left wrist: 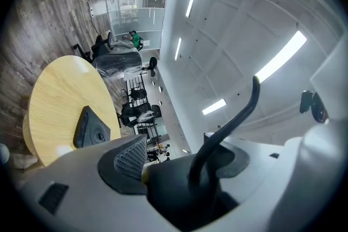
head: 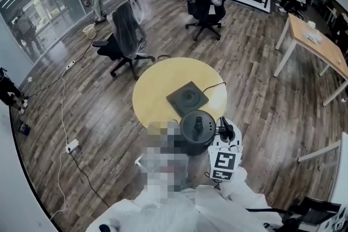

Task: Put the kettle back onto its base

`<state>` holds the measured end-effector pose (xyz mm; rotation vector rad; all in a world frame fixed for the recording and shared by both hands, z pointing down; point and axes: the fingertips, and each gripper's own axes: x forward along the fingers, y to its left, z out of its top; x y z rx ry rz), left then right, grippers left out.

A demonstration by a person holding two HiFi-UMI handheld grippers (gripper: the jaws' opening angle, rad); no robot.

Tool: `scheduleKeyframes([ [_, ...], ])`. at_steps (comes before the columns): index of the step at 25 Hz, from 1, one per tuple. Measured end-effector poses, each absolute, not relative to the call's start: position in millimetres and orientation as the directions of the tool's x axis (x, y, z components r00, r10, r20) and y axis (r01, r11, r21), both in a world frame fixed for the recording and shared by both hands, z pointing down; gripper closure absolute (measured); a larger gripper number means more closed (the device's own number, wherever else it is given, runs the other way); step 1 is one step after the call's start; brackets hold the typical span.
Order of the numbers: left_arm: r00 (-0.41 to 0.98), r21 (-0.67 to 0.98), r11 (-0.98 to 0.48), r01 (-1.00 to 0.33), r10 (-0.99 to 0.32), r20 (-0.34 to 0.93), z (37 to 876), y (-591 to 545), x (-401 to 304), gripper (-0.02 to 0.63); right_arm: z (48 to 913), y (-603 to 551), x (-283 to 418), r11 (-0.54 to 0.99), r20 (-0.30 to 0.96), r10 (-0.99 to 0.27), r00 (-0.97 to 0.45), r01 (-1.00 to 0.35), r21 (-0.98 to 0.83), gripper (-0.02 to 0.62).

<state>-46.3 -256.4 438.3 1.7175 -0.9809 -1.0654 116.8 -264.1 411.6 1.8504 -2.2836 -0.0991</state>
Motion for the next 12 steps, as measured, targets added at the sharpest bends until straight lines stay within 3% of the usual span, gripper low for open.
scheduleKeyframes([
  [12, 0.343, 0.935, -0.322, -0.151, -0.904, -0.256, 436, -363, -75, 0.278, 409, -367, 88, 0.193, 0.12, -0.978, -0.173, -0.963, 0.187, 0.569],
])
